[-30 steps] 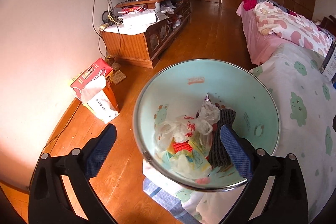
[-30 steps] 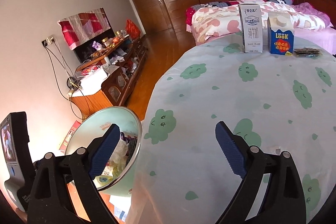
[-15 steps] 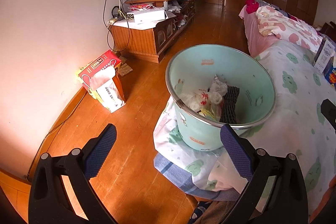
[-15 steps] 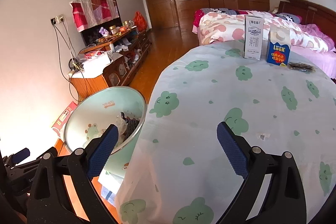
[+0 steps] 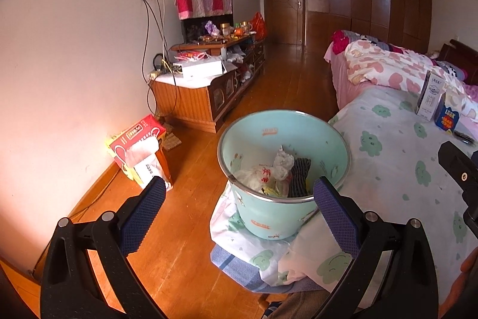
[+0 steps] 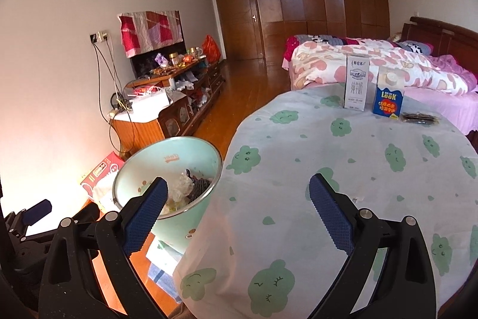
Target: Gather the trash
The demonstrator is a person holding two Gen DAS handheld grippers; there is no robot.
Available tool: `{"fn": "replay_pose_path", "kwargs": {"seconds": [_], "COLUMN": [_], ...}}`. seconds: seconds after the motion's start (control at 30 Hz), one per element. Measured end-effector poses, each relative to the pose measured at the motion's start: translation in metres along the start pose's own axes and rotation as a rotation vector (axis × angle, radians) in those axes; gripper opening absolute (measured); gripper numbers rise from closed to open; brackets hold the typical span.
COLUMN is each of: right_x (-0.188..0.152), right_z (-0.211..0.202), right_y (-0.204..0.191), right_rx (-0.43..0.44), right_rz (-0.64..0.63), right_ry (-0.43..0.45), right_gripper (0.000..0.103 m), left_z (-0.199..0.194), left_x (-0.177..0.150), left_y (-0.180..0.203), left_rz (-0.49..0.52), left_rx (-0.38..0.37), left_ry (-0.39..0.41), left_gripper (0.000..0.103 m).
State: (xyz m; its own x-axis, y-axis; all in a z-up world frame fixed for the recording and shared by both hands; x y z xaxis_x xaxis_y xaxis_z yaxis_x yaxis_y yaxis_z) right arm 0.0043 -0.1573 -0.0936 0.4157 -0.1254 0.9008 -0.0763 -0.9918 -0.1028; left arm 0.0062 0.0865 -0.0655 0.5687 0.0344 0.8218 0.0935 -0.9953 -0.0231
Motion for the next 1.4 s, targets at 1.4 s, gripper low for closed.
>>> {"fn": "replay_pose_path", "kwargs": {"seconds": [1.4], "right_x": [0.025], "right_z": [-0.043], "right_y": [0.013], "right_rx": [-0.043], "right_rz": [0.067], "right_ry": [0.209], "right_gripper": [0.096], "left_z": [-0.058], "left_x": [0.043], "left_y": [0.003], "left_rz": [0.027], "left_rx": [-0.089], "left_ry": [0.279], "left_gripper": [0.095]}}
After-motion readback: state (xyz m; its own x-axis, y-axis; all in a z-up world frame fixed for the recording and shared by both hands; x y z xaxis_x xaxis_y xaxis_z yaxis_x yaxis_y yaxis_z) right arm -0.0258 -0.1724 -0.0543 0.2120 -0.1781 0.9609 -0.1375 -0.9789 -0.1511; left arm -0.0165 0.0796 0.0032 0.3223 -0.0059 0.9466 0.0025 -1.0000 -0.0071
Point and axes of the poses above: each gripper's, at about its wrist camera, not at the fingertips, and z roughly the way its jaws point, y to its right, x to its top, the point moved 4 cm from there along z, roughly the way its jaws point, and after that the axes turned 5 degrees about -x, right-handed, at the moved point
